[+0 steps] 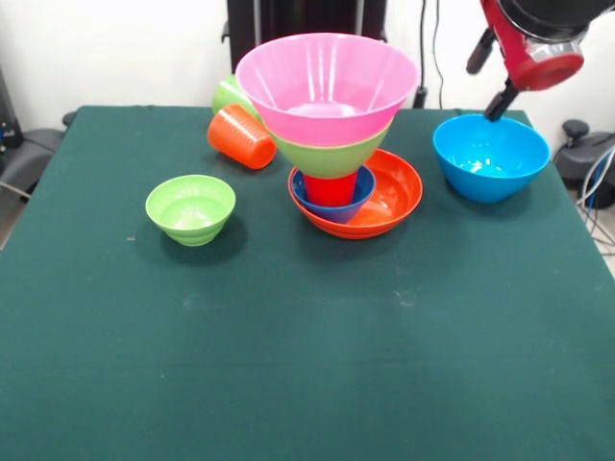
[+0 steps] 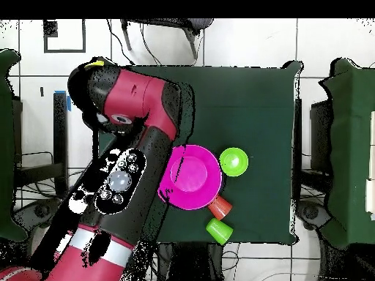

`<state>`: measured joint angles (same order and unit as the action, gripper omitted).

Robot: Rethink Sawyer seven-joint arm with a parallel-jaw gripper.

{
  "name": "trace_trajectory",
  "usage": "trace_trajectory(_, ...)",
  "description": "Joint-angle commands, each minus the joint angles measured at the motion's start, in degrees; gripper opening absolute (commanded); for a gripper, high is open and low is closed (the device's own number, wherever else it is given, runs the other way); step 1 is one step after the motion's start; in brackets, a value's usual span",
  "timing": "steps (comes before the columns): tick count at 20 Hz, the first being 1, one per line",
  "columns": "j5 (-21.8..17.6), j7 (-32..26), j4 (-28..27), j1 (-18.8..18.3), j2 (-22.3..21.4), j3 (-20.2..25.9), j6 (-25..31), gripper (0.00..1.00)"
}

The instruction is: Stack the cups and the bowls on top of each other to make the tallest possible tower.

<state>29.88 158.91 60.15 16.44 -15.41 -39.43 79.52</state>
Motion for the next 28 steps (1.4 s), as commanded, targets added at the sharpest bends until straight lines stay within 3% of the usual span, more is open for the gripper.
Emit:
trace_trajectory(1, 4.5, 14.5, 11.6, 2.8, -0.5, 7.6, -15.2, 1.00)
trace_trajectory(13, 7.5, 13.7, 14.4, 4.6, -0.2, 7.2, -21.1, 1.00)
trace_trajectory(16, 6.8, 10.7, 16.6, 4.5, -1.1, 7.8, -19.2, 1.00)
trace_trajectory(21, 7.7, 7.9, 22.1, 4.8, -2.3, 9.5, -22.0, 1.00)
trace_trajectory(28, 9.7, 8.4, 25.6, 5.4, -2.9, 10.7, -24.7, 1.00)
